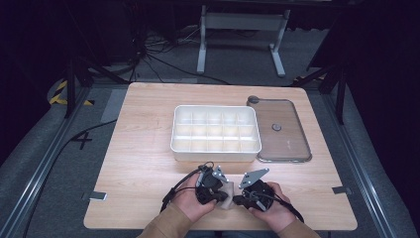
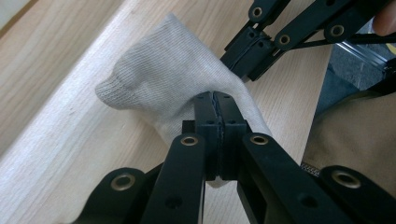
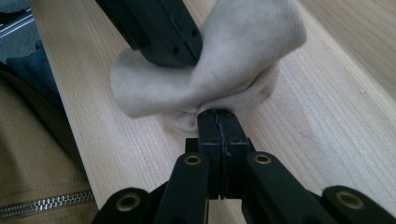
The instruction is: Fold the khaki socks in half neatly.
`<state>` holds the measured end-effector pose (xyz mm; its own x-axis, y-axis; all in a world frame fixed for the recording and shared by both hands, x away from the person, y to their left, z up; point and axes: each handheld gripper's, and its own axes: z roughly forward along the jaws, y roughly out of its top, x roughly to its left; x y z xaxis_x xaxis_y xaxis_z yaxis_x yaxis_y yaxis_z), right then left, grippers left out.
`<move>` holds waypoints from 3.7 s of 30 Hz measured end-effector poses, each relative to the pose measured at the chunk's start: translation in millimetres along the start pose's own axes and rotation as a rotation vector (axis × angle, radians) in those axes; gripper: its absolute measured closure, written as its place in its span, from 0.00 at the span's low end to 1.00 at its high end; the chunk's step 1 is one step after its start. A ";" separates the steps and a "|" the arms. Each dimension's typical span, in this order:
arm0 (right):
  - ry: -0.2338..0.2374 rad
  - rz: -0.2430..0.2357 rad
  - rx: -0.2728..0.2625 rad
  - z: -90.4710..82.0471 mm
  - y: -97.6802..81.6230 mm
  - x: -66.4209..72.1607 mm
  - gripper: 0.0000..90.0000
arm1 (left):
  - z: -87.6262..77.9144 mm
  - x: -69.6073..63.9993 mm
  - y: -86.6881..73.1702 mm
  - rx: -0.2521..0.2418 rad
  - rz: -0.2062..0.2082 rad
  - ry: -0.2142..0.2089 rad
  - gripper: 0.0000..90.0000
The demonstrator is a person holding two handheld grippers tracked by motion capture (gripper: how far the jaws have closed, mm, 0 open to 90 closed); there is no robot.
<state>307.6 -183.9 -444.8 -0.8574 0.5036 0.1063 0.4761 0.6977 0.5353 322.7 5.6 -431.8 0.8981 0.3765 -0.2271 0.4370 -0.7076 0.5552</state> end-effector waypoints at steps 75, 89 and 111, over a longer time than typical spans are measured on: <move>-0.088 0.131 -0.113 -17.2 17.9 -9.5 0.56 | 9.5 -13.5 -11.6 0.031 -0.043 -0.044 0.99; -0.029 0.175 -0.072 5.6 20.4 -14.9 0.51 | 11.8 -15.3 -16.5 0.053 -0.056 -0.045 0.99; 0.142 0.265 -0.077 14.4 17.4 -28.0 0.60 | 12.0 -15.8 -18.5 0.064 -0.054 -0.036 0.99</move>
<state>342.7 -178.5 -450.6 -0.7264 0.5832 0.3636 0.6754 0.5082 0.5343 301.0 5.6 -448.0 0.8737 0.3945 -0.2847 0.4864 -0.7237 0.4896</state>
